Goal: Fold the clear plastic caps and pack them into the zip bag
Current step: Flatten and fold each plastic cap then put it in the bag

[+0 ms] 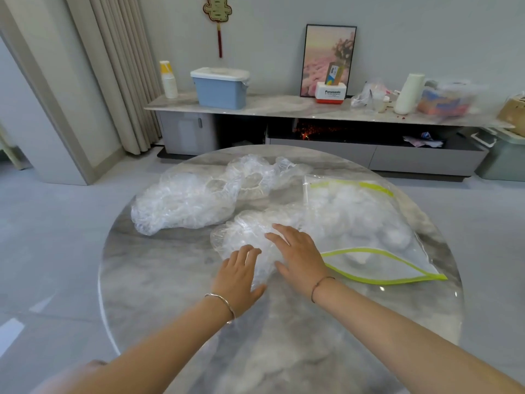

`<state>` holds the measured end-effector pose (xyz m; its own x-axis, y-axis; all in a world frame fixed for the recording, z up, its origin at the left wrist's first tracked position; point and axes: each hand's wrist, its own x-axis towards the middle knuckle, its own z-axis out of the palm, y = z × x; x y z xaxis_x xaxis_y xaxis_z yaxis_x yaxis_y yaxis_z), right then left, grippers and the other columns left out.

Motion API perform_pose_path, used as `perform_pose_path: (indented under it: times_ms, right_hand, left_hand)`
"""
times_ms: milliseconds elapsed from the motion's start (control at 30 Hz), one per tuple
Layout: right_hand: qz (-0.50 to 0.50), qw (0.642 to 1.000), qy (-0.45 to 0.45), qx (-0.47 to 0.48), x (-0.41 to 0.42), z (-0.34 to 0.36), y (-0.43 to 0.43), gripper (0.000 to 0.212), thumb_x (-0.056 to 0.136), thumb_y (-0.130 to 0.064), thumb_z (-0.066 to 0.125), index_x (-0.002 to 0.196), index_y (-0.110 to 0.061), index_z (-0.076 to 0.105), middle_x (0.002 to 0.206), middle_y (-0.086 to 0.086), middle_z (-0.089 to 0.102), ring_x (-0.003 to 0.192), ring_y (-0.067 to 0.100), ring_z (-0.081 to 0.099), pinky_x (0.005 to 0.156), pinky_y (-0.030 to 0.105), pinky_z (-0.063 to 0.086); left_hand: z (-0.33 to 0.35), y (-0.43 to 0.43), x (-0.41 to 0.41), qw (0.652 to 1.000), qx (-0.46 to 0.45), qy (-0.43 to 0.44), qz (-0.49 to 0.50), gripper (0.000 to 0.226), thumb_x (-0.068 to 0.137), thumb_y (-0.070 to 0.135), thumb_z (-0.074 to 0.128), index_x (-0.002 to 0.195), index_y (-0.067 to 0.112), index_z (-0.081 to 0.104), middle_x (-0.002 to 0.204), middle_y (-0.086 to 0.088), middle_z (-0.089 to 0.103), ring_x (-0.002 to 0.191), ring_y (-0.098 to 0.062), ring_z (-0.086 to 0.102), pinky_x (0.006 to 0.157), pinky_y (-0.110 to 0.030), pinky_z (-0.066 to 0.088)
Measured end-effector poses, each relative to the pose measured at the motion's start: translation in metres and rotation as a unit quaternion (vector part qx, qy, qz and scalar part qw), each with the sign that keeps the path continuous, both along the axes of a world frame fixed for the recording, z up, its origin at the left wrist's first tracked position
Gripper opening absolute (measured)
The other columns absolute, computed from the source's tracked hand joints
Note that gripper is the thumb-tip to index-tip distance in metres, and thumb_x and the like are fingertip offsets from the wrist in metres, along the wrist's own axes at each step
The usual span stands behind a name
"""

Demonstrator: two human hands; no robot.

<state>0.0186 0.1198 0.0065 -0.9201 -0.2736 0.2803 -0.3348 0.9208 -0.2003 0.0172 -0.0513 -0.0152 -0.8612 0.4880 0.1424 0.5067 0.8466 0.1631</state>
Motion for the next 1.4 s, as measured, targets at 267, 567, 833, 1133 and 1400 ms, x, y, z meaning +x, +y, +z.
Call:
perform_pose_path:
  times_ms: [267,567,833,1133,1400]
  right_hand:
    - [-0.102,0.979,0.072,-0.16,-0.038,0.029,0.009,0.007,0.083,-0.007,0.06,0.084,-0.011,0.066,0.093,0.001,0.066,0.093,0.025,0.058,0.082,0.033,0.037]
    - [0.074,0.965,0.244,-0.059,0.015,0.041,0.025,0.01,0.084,-0.017,0.056,0.075,-0.014,0.061,0.07,-0.005,0.061,0.071,0.014,0.052,0.08,0.025,0.036]
    - [0.13,0.982,0.135,-0.029,0.068,0.006,0.034,0.008,0.082,-0.025,0.058,0.075,-0.02,0.057,0.064,-0.009,0.05,0.065,0.012,0.045,0.07,0.025,0.036]
    - [0.121,0.991,-0.016,0.059,0.096,-0.037,0.071,0.034,0.072,-0.029,0.046,0.1,-0.028,0.065,0.109,-0.011,0.064,0.113,0.009,0.05,0.101,0.033,0.031]
    - [-0.032,0.928,-0.224,-0.295,0.109,-0.032,0.071,0.018,0.085,-0.015,0.067,0.074,-0.025,0.058,0.07,-0.019,0.061,0.068,-0.005,0.053,0.069,0.016,0.042]
  left_hand:
    - [-0.011,-0.007,-0.014,0.991,-0.077,-0.099,0.042,0.071,0.096,0.052,0.034,0.151,0.023,0.0,0.159,0.001,-0.003,0.145,-0.02,0.007,0.117,-0.035,0.011]
    - [0.008,-0.017,-0.027,0.987,0.11,-0.059,0.103,0.115,0.075,0.069,0.056,0.148,0.012,-0.013,0.157,-0.002,-0.011,0.145,-0.017,-0.006,0.118,-0.033,-0.001]
    - [0.007,-0.008,0.012,0.985,0.098,0.012,-0.14,0.051,0.082,0.047,0.052,0.131,0.03,0.053,0.14,0.001,0.048,0.13,-0.026,0.043,0.106,-0.048,0.037]
    - [-0.022,-0.021,0.044,0.955,0.083,-0.176,-0.223,0.08,0.083,0.07,0.005,0.138,0.028,0.045,0.147,0.007,0.038,0.133,-0.003,0.026,0.109,-0.011,0.011]
    - [-0.014,-0.03,0.052,0.953,0.162,-0.227,-0.115,0.031,0.096,0.041,0.039,0.1,0.025,0.065,0.092,0.008,0.067,0.085,-0.007,0.058,0.081,-0.021,0.045]
